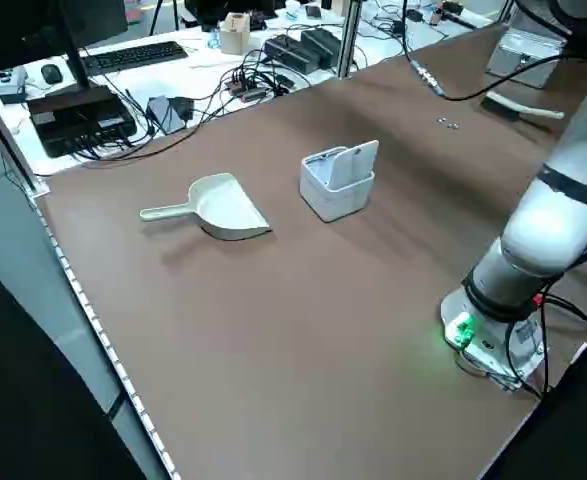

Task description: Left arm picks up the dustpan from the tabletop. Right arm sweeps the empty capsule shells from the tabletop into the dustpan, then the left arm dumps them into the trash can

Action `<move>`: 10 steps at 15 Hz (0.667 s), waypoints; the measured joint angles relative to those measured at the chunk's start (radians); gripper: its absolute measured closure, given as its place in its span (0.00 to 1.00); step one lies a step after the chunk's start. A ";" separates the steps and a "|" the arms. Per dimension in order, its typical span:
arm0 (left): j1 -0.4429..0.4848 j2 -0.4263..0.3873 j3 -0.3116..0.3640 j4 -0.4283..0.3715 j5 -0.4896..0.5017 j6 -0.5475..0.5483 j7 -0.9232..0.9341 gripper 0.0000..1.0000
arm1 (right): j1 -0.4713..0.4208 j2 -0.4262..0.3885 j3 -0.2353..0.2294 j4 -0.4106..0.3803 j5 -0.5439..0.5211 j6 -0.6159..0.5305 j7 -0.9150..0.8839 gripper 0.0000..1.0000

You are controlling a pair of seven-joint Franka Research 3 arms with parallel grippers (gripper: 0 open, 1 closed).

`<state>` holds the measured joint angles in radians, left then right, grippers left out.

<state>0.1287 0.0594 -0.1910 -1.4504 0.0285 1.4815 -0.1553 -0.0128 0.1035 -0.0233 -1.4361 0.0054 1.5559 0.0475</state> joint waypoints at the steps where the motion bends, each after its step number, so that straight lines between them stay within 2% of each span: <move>1: 0.000 0.000 0.000 0.000 0.000 0.000 0.000 0.00 | 0.000 0.000 0.000 0.000 0.000 0.000 0.000 0.01; 10: 0.004 0.021 0.005 -0.007 0.002 0.001 -0.003 0.00 | 0.000 0.000 0.000 -0.014 0.000 0.000 0.000 0.01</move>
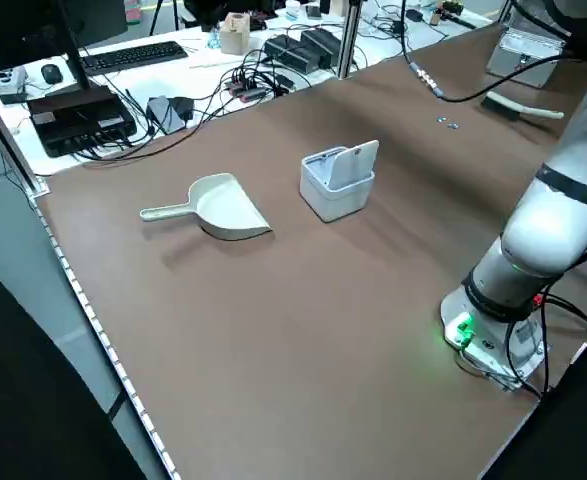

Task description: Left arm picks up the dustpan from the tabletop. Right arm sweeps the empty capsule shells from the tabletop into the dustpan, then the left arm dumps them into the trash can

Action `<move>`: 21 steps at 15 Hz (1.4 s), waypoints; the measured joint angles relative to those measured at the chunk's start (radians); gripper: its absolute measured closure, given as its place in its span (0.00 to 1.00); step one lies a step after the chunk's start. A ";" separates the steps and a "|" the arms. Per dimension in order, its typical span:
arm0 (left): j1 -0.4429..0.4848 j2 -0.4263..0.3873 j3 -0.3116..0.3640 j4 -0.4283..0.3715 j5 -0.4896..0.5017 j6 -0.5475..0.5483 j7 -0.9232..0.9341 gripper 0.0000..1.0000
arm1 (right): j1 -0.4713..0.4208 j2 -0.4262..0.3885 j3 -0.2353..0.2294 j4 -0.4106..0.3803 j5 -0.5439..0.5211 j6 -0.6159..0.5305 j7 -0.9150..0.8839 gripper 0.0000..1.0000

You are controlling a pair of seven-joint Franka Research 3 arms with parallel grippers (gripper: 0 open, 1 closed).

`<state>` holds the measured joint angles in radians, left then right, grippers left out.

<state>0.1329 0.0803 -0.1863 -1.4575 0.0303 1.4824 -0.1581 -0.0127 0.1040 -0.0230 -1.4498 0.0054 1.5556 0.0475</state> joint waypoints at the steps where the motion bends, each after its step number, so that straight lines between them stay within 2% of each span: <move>1: 0.007 0.012 0.005 -0.003 0.007 0.000 -0.005 0.00 | 0.000 0.000 0.000 -0.001 0.000 0.000 0.000 0.01; 6: 0.150 0.101 0.022 -0.016 0.025 0.003 0.000 0.00 | 0.008 0.000 0.002 -0.015 0.000 0.000 0.000 0.01; 10: 0.226 0.177 0.026 -0.018 0.107 0.064 -0.040 0.00 | 0.031 0.002 0.004 -0.046 0.003 -0.002 0.000 0.01; 14: 0.322 0.242 0.027 -0.030 0.128 0.182 -0.073 0.00 | 0.048 0.005 0.006 -0.113 0.057 -0.004 0.001 0.01; 17: 0.408 0.262 0.028 -0.074 0.128 0.286 -0.088 0.00 | 0.078 0.006 0.007 -0.158 0.065 0.001 0.001 0.01; 18: 0.456 0.270 0.028 -0.113 0.128 0.371 -0.142 0.00 | 0.104 0.006 0.008 -0.202 0.070 0.007 0.002 0.01; 21: 0.489 0.300 0.028 -0.146 0.128 0.478 -0.283 0.00 | 0.141 0.006 0.009 -0.293 0.070 0.041 0.003 0.02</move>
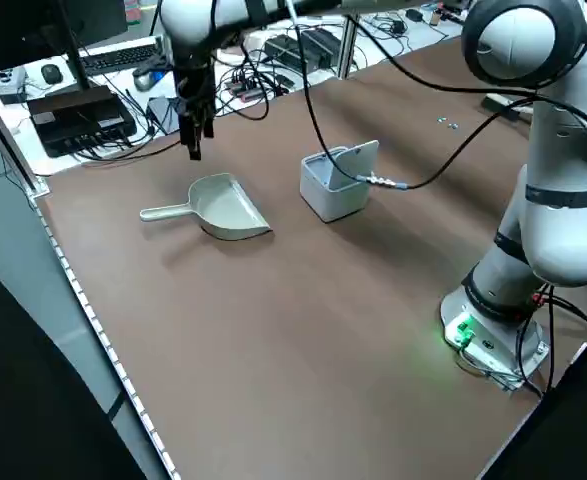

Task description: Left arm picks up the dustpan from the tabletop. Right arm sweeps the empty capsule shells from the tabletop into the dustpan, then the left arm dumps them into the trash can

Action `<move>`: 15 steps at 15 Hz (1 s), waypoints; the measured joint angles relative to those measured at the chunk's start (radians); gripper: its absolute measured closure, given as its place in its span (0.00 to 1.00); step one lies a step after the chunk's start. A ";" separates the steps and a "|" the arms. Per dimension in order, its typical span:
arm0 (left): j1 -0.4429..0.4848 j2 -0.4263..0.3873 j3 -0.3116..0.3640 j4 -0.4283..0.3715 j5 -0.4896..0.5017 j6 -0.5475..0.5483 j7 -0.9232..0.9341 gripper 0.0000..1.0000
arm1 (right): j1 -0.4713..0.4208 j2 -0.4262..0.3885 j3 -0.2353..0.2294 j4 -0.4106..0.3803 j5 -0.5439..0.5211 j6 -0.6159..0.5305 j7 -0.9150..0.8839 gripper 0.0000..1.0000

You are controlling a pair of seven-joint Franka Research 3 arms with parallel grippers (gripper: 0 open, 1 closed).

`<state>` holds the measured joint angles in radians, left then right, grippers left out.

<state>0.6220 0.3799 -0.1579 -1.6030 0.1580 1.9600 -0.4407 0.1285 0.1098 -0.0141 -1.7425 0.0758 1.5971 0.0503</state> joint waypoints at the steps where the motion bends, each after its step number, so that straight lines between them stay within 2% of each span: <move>1: 0.003 0.018 0.000 -0.004 0.000 0.033 -0.055 0.00 | 0.009 -0.003 0.000 -0.038 0.000 0.024 0.000 0.02; 6: 0.014 0.118 0.000 -0.006 0.002 0.209 -0.309 0.00 | 0.031 -0.055 0.001 -0.259 0.019 0.158 0.000 0.01; 9: 0.010 0.186 -0.001 0.000 0.049 0.299 -0.438 0.00 | 0.073 -0.086 0.002 -0.367 0.022 0.267 0.000 0.01; 12: 0.001 0.255 -0.003 0.027 0.139 0.323 -0.532 0.00 | 0.109 -0.133 0.003 -0.464 0.025 0.334 0.001 0.01; 15: 0.005 0.299 -0.002 0.057 0.205 0.324 -0.562 0.00 | 0.145 -0.171 0.003 -0.518 0.027 0.381 0.010 0.02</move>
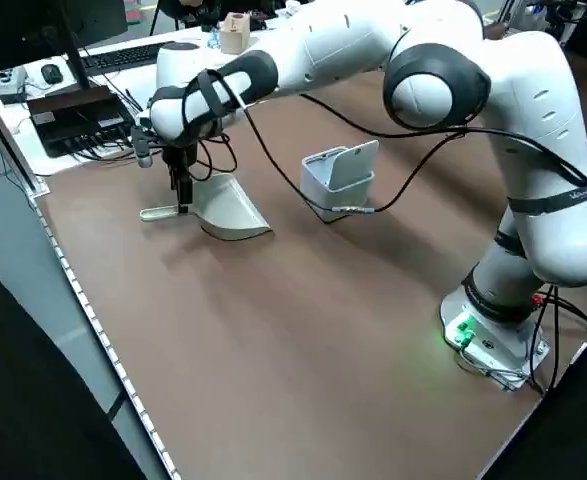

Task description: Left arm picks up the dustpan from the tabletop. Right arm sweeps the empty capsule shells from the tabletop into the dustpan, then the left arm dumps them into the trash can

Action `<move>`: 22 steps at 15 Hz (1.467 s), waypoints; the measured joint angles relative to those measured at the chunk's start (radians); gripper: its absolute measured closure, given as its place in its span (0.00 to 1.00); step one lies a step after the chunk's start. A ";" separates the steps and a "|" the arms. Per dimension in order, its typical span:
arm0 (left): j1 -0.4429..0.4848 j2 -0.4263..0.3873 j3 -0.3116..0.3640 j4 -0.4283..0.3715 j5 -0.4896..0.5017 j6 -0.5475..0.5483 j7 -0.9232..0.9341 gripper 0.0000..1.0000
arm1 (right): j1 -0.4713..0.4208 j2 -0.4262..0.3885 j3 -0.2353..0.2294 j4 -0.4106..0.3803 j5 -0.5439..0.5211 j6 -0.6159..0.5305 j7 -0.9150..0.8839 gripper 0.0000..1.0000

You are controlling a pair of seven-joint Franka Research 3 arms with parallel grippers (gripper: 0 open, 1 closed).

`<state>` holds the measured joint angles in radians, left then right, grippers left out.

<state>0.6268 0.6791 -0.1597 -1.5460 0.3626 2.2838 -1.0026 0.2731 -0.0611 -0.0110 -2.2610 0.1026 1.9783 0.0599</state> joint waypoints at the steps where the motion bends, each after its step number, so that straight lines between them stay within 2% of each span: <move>1: 0.002 0.008 0.005 0.007 0.005 0.005 0.000 0.00 | 0.017 -0.005 0.000 -0.020 0.000 0.037 0.017 0.02; 4: 0.004 0.021 0.030 0.014 0.008 0.046 0.000 0.00 | 0.067 -0.006 0.000 -0.106 0.001 0.179 0.049 0.02; 9: 0.005 0.055 0.058 0.017 0.009 0.112 0.000 0.01 | 0.101 -0.006 0.000 -0.298 0.001 0.453 0.051 0.04; 12: 0.004 0.059 0.063 0.019 0.009 0.115 0.000 0.03 | 0.123 -0.003 0.000 -0.351 0.001 0.536 0.054 0.05; 13: 0.003 0.059 0.063 0.019 0.009 0.115 0.000 0.11 | 0.130 0.002 0.000 -0.361 0.001 0.549 0.057 0.07; 15: 0.001 0.059 0.063 0.020 0.010 0.115 0.000 0.14 | 0.147 0.019 0.000 -0.371 0.001 0.568 0.073 0.10; 17: 0.000 0.059 0.063 0.022 0.011 0.115 0.000 0.32 | 0.164 0.043 0.000 -0.373 0.001 0.591 0.092 0.15; 18: 0.000 0.059 0.063 0.023 0.012 0.115 0.000 0.36 | 0.172 0.057 0.000 -0.373 0.001 0.605 0.104 0.15; 21: 0.001 0.059 0.063 0.026 0.014 0.115 0.001 0.39 | 0.190 0.087 0.000 -0.373 0.001 0.622 0.128 0.20; 22: 0.002 0.059 0.063 0.026 0.014 0.115 0.001 0.46 | 0.193 0.093 0.000 -0.373 0.001 0.622 0.132 0.21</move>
<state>0.6284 0.7381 -0.0971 -1.5197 0.3763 2.3985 -1.0019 0.4656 0.0318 -0.0111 -2.6340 0.1040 2.6007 0.1923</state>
